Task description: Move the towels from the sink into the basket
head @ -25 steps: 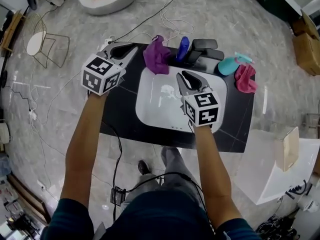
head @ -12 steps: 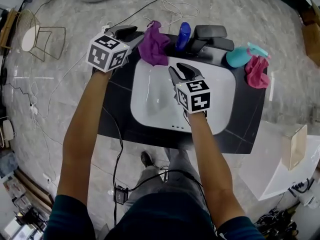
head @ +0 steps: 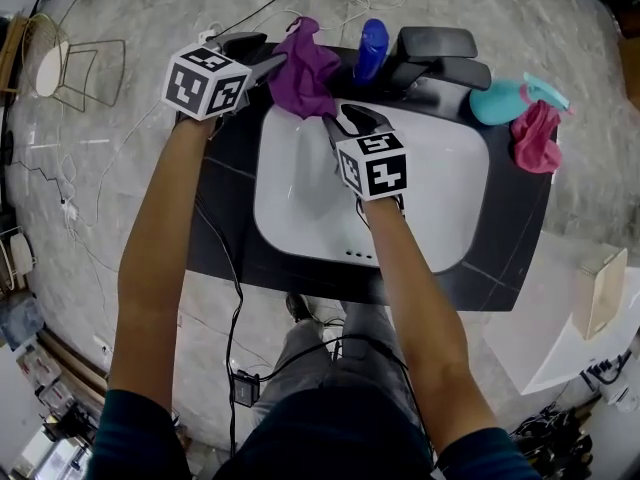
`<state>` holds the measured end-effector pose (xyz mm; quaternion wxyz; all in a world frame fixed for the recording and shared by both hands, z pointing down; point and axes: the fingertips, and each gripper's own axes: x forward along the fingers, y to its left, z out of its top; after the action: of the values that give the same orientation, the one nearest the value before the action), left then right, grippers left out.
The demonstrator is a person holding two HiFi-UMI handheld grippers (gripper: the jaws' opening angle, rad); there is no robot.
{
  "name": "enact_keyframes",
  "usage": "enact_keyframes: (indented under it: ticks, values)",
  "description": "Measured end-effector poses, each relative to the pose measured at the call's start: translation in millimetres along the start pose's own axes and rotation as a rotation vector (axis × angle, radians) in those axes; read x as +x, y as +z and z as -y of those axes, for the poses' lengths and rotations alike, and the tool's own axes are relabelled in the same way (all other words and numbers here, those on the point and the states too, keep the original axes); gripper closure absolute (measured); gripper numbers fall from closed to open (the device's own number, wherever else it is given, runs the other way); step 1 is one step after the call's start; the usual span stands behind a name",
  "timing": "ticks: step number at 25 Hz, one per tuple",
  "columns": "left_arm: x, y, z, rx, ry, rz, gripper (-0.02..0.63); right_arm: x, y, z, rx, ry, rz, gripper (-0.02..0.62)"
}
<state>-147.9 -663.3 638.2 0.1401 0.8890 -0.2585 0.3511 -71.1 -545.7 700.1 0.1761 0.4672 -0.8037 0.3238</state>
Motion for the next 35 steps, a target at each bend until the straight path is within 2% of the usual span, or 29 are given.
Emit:
enact_keyframes:
  ticks: [4, 8, 10, 11, 18, 24, 29, 35]
  values:
    - [8.0, -8.2, -2.6, 0.016, -0.011, -0.030, 0.406, 14.8, -5.4, 1.8, 0.006, 0.001, -0.019, 0.465]
    - [15.9, -14.9, -0.5, 0.032, -0.021, -0.052, 0.494, 23.0, -9.7, 4.4, 0.002, -0.007, -0.027, 0.523]
    - [18.1, -17.5, 2.4, 0.038, -0.025, -0.055, 0.550, 23.9, -9.8, 6.8, -0.003, -0.018, -0.027, 0.574]
    - [18.2, -18.1, 3.4, 0.037, -0.024, -0.053, 0.565, 23.6, -9.4, 7.2, -0.007, -0.021, -0.027, 0.577]
    - [1.4, -15.0, 4.8, 0.012, 0.017, -0.006, 0.578, 8.3, 0.4, 1.9, -0.043, -0.038, -0.003, 0.581]
    - [-34.7, 0.2, 15.4, -0.018, 0.038, 0.079, 0.580, -25.1, 27.4, -8.0, -0.070, -0.077, 0.074, 0.583]
    - [-82.7, 17.5, 26.6, -0.042, 0.057, 0.164, 0.580, -58.2, 59.0, -30.3, -0.130, -0.102, 0.137, 0.583]
    - [-160.7, 44.3, 46.0, -0.022, 0.092, 0.273, 0.581, -110.2, 106.2, -63.3, -0.195, -0.134, 0.234, 0.583]
